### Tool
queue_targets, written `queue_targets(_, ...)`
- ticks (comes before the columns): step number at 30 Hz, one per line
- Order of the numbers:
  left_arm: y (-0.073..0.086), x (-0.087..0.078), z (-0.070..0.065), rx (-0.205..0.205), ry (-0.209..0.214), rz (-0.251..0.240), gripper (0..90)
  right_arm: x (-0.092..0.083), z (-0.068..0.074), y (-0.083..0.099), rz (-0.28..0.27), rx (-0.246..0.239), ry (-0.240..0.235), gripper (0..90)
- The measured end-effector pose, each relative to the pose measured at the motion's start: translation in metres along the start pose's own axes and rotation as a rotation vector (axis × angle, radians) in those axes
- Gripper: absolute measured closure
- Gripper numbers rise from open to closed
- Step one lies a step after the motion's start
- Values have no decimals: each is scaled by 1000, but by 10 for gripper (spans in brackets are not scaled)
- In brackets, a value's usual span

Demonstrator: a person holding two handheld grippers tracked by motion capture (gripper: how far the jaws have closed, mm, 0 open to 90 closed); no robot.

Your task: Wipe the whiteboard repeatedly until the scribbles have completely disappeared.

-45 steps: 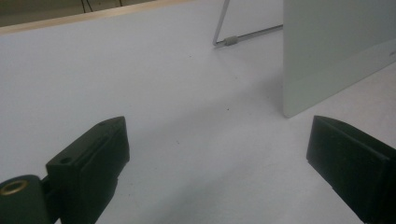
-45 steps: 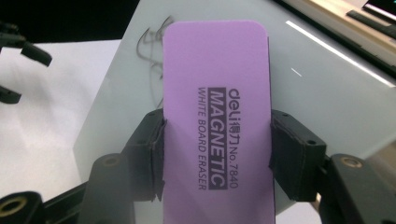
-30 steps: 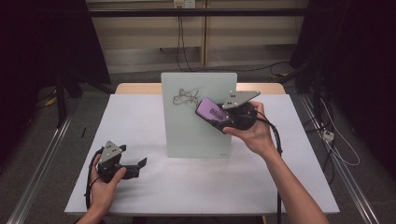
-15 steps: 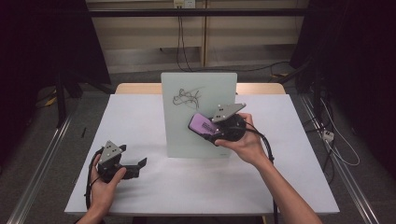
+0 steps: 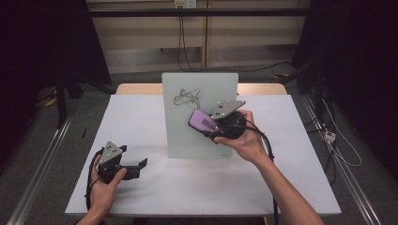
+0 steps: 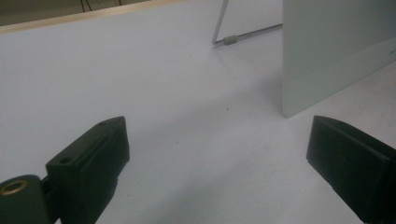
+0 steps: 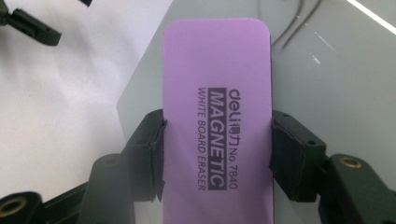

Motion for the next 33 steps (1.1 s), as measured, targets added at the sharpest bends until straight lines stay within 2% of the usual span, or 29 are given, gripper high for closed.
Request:
queue_targets(12,0,0,0,1,0,-2,58,-18,-21,-20,-47,39,56,419)
queue_targets(23,0,0,0,0,0,-2,58,-33,-43,-45,-87,44,110,418)
queue_targets(29,0,0,1,-1,0,-2,58,-37,-49,-56,-101,41,133,418)
queue_targets(33,0,0,1,-2,-2,-4,58,-36,-48,-55,-97,35,138,418)
Point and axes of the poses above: each handheld gripper's, and its own axes: x roughly forward along the jaws, y roughly out of its underside, z roughly to its left, the point moved 7 cm from there along x, roughly forward along the jaws, and after that the axes turned 3 degrees about -z, right-handed, at the moved point
